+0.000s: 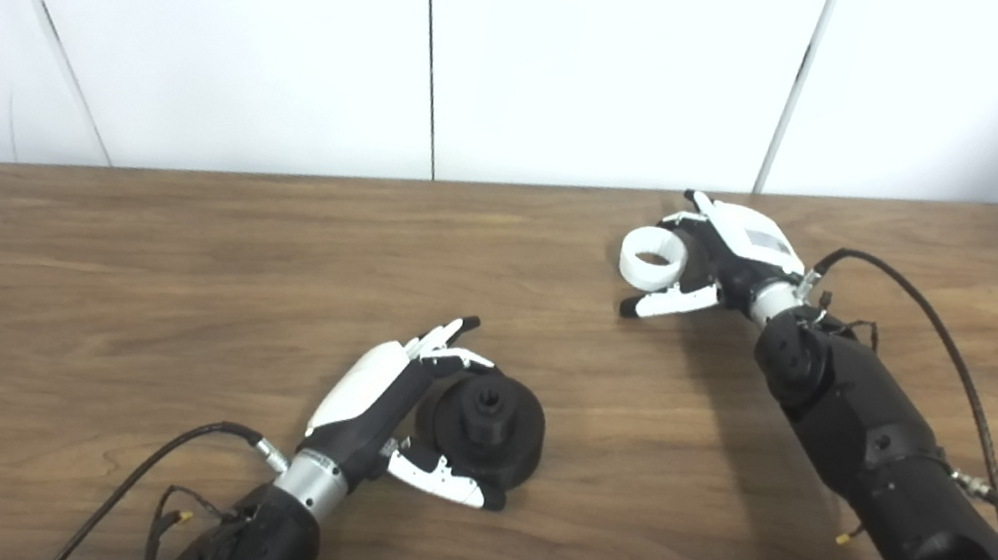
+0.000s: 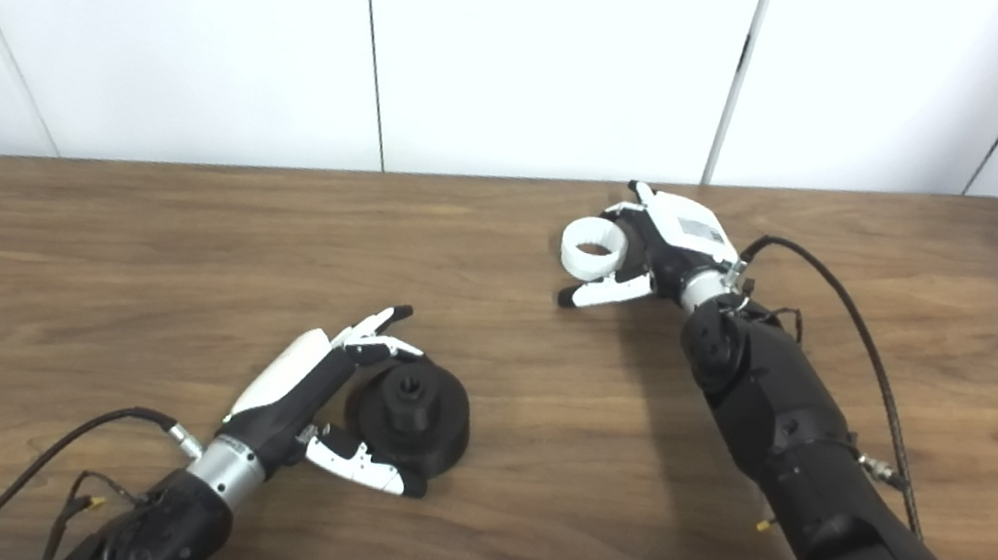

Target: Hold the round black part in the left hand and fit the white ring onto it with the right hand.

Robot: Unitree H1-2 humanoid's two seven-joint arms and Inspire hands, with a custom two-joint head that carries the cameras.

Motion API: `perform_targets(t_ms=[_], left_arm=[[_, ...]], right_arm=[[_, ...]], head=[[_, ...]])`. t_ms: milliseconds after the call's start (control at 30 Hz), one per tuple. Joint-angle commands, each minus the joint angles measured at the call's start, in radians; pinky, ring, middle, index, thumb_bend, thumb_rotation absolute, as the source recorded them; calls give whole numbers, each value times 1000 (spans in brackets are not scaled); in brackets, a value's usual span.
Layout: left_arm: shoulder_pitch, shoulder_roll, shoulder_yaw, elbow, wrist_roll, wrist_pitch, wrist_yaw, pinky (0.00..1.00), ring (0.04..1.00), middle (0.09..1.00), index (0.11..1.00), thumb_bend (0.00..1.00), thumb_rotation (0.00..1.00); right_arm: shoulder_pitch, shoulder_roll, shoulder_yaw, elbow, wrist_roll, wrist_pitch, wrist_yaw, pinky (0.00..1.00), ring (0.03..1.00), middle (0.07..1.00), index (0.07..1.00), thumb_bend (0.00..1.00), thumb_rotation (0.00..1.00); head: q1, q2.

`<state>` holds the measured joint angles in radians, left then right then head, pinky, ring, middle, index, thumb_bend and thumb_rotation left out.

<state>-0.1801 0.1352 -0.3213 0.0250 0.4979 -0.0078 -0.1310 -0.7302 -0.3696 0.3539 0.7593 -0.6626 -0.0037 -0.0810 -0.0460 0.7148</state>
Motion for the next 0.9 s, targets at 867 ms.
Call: perform_targets(t_ms=[867], left_arm=[[-21,0,4,-28,10,1,7,1000,1000,1000,641,962,242]], right_arm=[[-35,2,-56,19,57,-98,-140,1000,969,911,615,797,348]], head=[[8,8]])
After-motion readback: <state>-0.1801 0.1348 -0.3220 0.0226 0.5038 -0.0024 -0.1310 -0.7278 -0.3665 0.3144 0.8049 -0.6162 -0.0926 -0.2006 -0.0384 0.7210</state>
